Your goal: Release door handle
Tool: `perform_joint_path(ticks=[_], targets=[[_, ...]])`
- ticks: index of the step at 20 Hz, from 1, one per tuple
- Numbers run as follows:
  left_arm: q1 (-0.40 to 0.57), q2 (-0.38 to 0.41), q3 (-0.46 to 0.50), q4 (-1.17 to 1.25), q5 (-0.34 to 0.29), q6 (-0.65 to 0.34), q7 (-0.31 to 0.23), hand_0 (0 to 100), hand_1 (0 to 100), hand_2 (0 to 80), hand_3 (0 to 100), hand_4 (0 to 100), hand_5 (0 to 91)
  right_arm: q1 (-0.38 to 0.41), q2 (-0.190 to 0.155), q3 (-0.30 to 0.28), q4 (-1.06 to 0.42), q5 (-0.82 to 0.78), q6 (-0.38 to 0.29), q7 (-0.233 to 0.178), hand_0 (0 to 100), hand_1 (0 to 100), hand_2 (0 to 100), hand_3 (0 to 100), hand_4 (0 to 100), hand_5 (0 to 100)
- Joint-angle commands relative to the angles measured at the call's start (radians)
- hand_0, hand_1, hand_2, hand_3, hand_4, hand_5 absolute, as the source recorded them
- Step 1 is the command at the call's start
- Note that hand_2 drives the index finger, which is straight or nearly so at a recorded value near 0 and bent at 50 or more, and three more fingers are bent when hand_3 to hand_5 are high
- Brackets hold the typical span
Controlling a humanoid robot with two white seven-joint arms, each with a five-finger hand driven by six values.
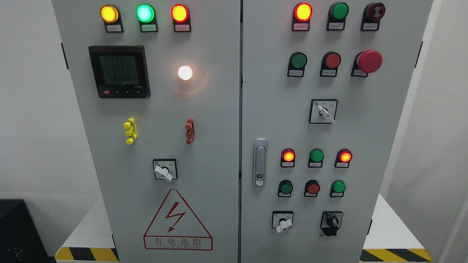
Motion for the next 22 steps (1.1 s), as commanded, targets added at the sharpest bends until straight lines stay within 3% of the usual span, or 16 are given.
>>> perform_joint_path(ticks=[1, 17, 22], targets=[[0.0, 0.0, -0.021, -0.02, 0.0, 0.0, 0.0, 0, 0, 2.3, 9, 1, 0.0, -0.002, -0.002, 0.0, -0.012, 0.0, 0.0, 0.003, 31, 18, 0, 10, 5, 0], [0.0, 0.0, -0.021, -0.02, 0.0, 0.0, 0.0, 0, 0, 2.2, 9, 1, 0.0, -0.02, 0.0, 0.008, -0.012, -0.001, 0.002, 0.004, 32, 19, 1, 12, 6, 0], [0.0, 0.0, -0.021, -0.02, 0.0, 0.0, 0.0, 0, 0, 2.4, 9, 1, 0.0, -0.02, 0.0, 0.043, -0.015, 0.002, 0.0, 0.003, 32, 19, 1, 12, 6, 0]])
